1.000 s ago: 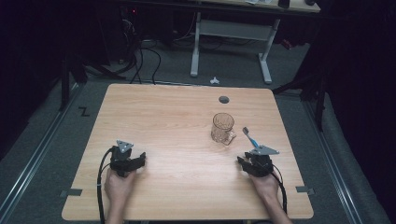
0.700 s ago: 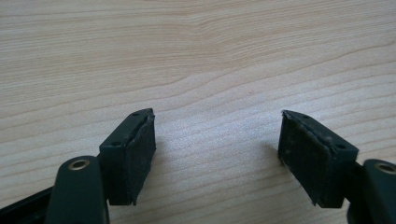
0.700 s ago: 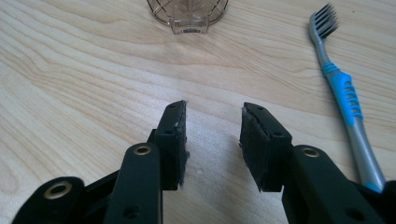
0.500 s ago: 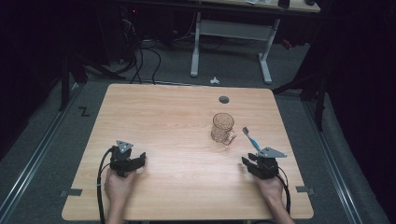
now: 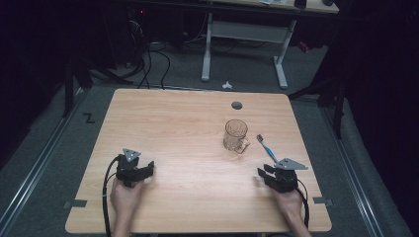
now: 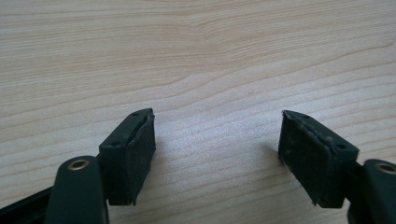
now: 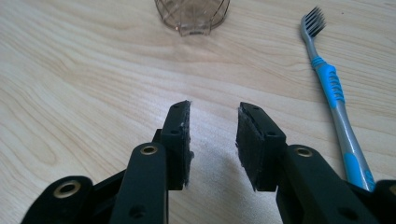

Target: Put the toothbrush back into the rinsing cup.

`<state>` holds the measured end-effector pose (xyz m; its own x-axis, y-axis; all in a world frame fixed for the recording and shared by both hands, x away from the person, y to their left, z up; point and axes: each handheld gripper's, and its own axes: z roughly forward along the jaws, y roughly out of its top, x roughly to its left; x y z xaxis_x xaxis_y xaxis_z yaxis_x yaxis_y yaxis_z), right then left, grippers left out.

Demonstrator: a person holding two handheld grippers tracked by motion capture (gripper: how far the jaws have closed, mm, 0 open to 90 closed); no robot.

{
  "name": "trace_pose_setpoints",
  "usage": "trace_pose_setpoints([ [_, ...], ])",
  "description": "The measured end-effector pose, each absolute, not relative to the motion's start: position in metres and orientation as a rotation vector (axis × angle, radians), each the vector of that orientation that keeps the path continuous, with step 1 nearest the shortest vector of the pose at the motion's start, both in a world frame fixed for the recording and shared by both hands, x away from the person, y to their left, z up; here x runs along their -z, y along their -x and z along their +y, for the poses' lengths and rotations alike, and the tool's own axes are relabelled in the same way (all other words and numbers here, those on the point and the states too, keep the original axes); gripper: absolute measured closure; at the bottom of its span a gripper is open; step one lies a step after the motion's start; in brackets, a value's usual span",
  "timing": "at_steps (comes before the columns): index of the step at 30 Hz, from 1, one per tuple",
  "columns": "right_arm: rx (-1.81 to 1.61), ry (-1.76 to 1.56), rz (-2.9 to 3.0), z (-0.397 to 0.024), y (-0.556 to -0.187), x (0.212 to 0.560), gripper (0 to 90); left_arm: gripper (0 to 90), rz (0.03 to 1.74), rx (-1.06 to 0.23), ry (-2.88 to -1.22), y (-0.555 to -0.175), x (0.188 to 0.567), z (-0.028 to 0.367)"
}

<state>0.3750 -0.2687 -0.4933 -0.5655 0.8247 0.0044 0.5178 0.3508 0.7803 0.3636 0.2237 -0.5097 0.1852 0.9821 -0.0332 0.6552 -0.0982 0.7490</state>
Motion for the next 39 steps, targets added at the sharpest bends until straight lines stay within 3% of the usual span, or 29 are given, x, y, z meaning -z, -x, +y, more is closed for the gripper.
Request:
trace_pose_setpoints([
  [39, -0.998, -1.171, 2.208, -0.297, -0.37, 0.478, 67.2, 27.6, 1.536, -0.656, -1.831, -0.364, 0.51, 0.224],
])
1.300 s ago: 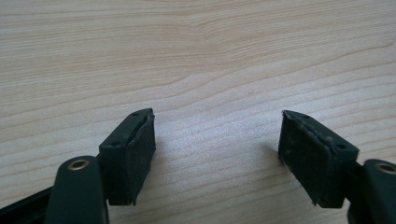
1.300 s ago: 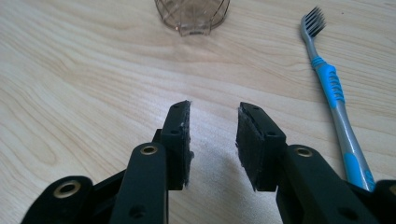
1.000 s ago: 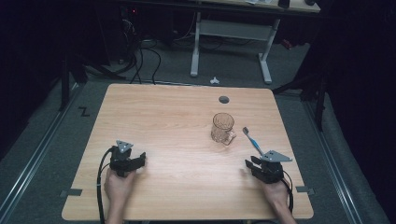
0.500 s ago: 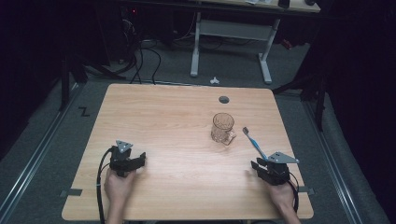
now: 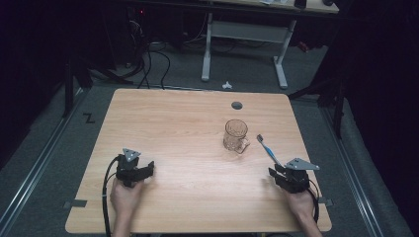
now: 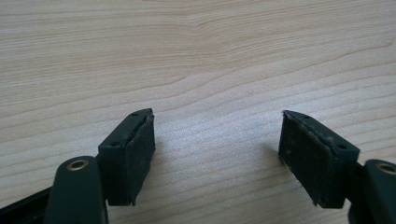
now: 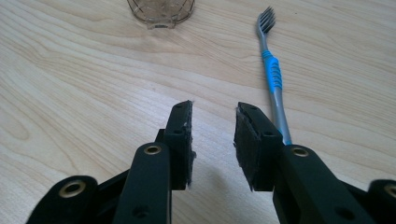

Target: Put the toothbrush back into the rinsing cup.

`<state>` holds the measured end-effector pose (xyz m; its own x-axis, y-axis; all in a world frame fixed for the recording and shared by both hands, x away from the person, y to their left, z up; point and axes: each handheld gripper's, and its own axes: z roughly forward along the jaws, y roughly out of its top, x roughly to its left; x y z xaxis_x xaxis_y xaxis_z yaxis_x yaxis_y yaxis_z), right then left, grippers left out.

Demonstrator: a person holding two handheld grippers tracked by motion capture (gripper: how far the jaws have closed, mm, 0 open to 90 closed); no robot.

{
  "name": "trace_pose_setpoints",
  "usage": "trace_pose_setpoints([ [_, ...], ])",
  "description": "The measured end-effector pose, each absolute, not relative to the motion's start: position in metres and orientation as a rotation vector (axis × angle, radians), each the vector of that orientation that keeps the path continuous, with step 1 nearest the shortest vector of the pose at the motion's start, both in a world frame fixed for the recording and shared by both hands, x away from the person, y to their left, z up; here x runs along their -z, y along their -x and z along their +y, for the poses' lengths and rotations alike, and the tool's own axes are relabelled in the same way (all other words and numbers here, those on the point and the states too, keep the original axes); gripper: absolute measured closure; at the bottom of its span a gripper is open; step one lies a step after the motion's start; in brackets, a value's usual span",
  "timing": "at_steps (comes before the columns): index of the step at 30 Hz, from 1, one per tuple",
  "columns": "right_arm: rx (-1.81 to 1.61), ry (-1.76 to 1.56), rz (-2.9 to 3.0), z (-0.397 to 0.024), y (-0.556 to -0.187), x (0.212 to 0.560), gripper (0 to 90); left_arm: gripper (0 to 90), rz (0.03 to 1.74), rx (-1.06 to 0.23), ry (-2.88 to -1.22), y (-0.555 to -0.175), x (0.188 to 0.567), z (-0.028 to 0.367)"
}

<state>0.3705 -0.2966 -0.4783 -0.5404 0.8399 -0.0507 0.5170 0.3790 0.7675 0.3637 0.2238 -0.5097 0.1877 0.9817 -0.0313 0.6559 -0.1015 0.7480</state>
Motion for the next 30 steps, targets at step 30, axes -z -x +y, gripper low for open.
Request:
trace_pose_setpoints([
  [30, -0.967, -1.222, 2.219, -0.312, -0.402, 0.466, 66.8, 27.2, 1.535, -0.658, -1.834, -0.364, 0.51, 0.223],
])
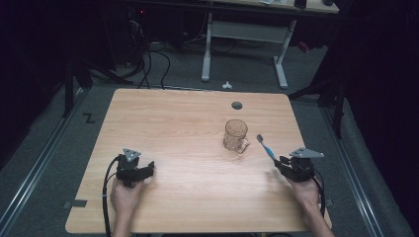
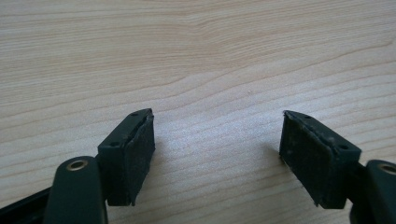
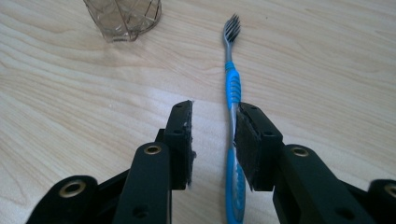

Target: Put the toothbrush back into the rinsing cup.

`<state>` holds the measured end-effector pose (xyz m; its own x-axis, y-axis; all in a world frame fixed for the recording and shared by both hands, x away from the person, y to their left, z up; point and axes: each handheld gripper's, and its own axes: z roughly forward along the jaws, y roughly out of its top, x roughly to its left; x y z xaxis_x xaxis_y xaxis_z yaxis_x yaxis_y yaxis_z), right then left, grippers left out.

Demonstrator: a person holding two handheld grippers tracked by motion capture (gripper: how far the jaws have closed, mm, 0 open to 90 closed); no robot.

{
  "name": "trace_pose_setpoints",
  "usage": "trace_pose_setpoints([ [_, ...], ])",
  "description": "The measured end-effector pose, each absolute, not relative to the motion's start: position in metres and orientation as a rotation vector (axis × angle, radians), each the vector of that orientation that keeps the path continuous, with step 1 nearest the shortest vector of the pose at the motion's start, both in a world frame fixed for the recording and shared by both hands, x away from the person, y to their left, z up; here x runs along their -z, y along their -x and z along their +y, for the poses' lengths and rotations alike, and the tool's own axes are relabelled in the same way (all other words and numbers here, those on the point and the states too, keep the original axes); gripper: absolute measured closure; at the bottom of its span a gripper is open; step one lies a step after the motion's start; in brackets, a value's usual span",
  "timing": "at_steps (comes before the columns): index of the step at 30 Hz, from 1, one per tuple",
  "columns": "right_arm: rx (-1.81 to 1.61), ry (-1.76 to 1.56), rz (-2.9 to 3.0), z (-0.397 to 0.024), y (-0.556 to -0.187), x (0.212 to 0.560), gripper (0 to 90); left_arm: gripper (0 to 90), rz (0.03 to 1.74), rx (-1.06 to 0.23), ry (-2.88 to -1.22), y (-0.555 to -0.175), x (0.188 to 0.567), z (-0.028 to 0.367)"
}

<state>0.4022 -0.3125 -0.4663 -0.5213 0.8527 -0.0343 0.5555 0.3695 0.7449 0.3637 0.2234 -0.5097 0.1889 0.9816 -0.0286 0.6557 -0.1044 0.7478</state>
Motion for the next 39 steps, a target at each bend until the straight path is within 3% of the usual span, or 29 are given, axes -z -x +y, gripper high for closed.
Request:
trace_pose_setpoints([
  [39, -0.853, -1.27, 2.294, -0.309, -0.45, 0.439, 64.7, 26.9, 1.528, -0.647, -1.829, -0.364, 0.51, 0.224],
])
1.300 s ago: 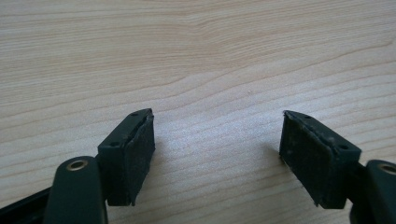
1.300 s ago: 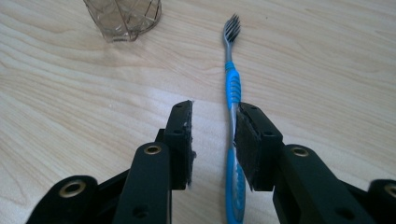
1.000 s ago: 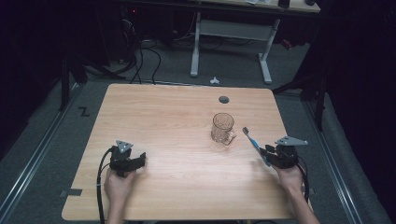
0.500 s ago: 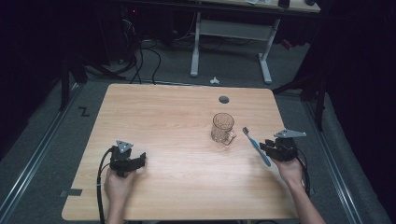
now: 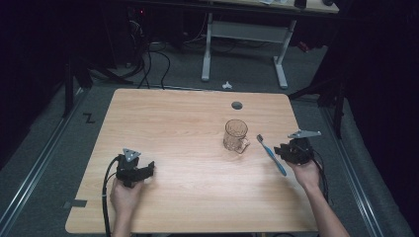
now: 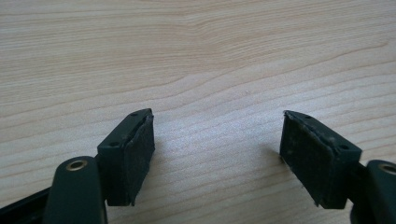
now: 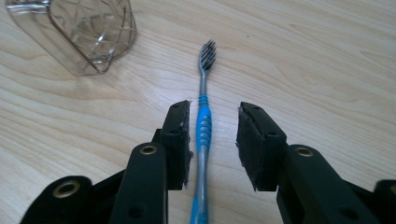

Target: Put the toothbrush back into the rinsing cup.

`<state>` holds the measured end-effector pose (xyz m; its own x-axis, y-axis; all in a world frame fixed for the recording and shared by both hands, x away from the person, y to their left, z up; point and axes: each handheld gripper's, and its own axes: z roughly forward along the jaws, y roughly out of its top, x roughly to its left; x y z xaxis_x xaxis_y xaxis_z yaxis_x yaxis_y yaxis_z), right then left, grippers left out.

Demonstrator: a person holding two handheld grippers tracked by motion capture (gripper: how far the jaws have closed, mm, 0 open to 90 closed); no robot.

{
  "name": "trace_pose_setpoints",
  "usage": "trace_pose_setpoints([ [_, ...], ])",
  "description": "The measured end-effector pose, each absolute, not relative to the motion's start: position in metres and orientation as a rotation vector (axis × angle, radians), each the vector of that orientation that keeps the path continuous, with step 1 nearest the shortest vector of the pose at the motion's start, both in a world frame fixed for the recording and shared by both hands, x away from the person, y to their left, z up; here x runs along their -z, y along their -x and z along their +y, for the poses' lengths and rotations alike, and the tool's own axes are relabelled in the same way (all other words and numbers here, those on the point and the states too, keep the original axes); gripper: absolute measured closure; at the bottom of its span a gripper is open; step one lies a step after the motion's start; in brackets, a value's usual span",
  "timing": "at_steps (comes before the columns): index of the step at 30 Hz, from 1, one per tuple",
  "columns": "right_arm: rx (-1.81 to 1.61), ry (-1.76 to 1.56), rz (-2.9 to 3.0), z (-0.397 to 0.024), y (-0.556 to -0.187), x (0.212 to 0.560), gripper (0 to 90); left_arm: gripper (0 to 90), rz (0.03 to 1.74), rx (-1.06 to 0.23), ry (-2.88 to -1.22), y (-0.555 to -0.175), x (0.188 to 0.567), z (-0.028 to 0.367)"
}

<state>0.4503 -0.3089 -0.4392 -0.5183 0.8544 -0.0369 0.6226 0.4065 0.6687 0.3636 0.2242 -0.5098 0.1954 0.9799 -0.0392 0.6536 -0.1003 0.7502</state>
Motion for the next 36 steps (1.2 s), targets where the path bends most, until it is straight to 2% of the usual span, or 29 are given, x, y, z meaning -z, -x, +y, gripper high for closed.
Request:
trace_pose_setpoints([
  [9, -0.764, -1.264, 2.362, -0.299, -0.466, 0.435, 63.8, 26.9, 1.527, -0.646, -1.829, -0.364, 0.51, 0.224],
  [36, -0.433, -1.28, 2.577, -0.273, -0.508, 0.451, 63.4, 26.9, 1.526, -0.644, -1.83, -0.363, 0.51, 0.224],
])
